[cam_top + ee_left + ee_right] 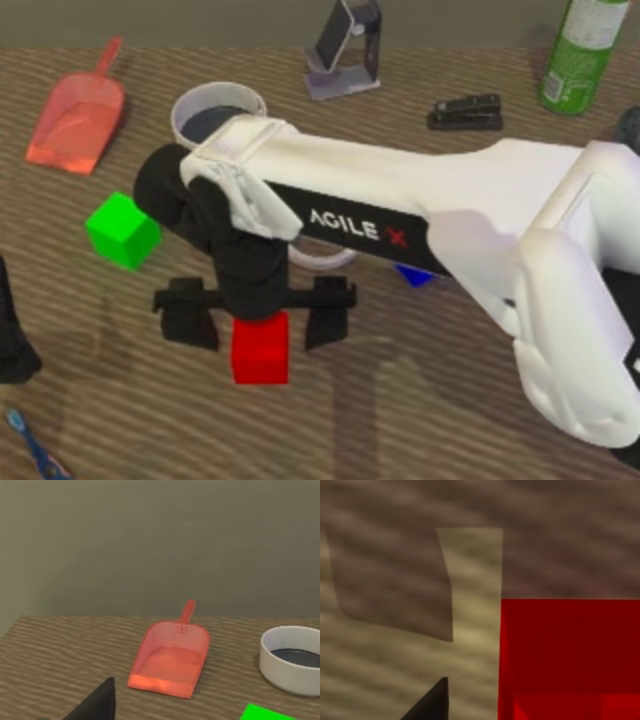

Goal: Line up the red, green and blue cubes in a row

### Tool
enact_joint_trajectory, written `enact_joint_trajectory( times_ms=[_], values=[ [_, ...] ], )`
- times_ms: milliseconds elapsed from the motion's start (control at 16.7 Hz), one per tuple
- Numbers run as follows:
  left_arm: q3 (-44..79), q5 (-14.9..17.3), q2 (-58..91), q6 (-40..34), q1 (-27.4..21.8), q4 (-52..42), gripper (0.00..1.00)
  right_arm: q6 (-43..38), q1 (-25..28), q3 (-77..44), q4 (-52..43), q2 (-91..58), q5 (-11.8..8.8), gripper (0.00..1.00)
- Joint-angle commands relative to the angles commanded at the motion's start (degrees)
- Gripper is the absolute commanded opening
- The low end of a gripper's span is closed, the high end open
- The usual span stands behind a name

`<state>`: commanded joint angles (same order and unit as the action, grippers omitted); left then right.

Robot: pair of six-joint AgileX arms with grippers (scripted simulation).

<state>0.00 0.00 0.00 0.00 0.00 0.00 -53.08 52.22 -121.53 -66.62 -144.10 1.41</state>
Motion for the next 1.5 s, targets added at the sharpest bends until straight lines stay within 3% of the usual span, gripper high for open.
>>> enact_joint_trajectory(
  times_ms=[360,840,1140,1500],
  values=[
    [0.0,0.0,0.0,0.0,0.0,0.0,1.00,0.0,-0.1,-0.2,-0.2,0.0,0.0,1.00],
    [0.0,0.0,0.0,0.0,0.0,0.0,1.00,-0.1,0.5,-13.6,-14.5,0.8,0.0,1.00],
    [0.0,0.0,0.0,0.0,0.0,0.0,1.00,-0.1,0.2,-14.1,-15.0,0.8,0.0,1.00],
    [10.1,0.2,10.2,2.1,-0.9,-6.6,1.00,5.9,-4.5,-3.5,-8.5,12.9,3.1,1.00]
  ],
)
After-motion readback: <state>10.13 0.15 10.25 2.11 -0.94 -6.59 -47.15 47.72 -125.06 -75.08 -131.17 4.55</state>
